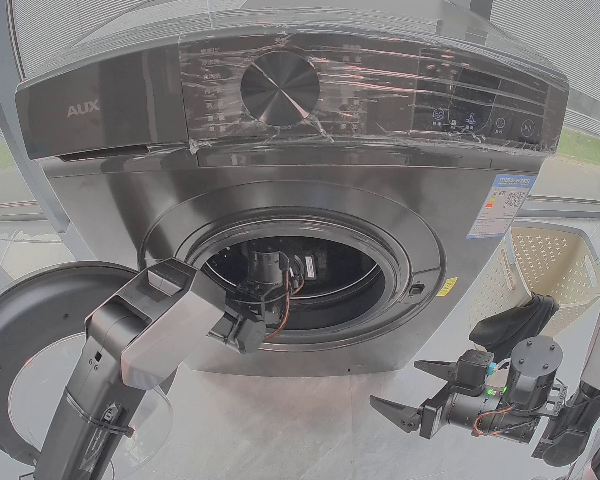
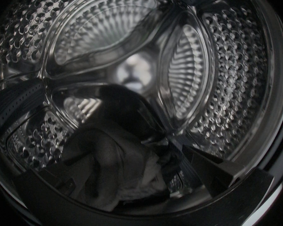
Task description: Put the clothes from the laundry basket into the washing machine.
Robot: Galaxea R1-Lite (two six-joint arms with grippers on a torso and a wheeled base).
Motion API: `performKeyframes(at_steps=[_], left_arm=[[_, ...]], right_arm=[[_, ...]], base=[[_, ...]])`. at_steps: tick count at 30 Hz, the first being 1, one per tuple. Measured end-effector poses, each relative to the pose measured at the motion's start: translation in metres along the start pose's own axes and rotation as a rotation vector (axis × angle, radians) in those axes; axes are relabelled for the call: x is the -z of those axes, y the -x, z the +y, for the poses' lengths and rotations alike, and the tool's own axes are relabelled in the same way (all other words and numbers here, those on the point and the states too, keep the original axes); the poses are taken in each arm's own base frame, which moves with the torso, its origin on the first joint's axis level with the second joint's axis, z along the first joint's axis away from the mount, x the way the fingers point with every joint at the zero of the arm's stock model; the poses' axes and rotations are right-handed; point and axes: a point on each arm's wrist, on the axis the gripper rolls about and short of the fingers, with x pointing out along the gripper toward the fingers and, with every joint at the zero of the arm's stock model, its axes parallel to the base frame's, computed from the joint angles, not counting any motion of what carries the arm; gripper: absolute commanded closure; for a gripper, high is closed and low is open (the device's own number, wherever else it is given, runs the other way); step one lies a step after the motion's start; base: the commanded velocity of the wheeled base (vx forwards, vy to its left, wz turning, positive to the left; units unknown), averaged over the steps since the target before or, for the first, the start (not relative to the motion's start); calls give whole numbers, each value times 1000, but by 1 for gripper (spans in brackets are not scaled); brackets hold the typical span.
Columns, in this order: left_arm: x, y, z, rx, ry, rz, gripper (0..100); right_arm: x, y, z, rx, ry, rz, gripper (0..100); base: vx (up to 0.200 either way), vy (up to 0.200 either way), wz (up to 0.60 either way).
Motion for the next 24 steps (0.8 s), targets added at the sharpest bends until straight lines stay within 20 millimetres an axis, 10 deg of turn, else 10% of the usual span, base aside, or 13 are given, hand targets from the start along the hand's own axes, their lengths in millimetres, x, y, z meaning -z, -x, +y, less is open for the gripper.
performKeyframes(at_steps=[24], left_arm=[[16, 106, -40, 123, -94, 209, 0]], right_arm=[[-1, 1, 1, -3, 2, -3, 0]], base=[[0, 0, 0]])
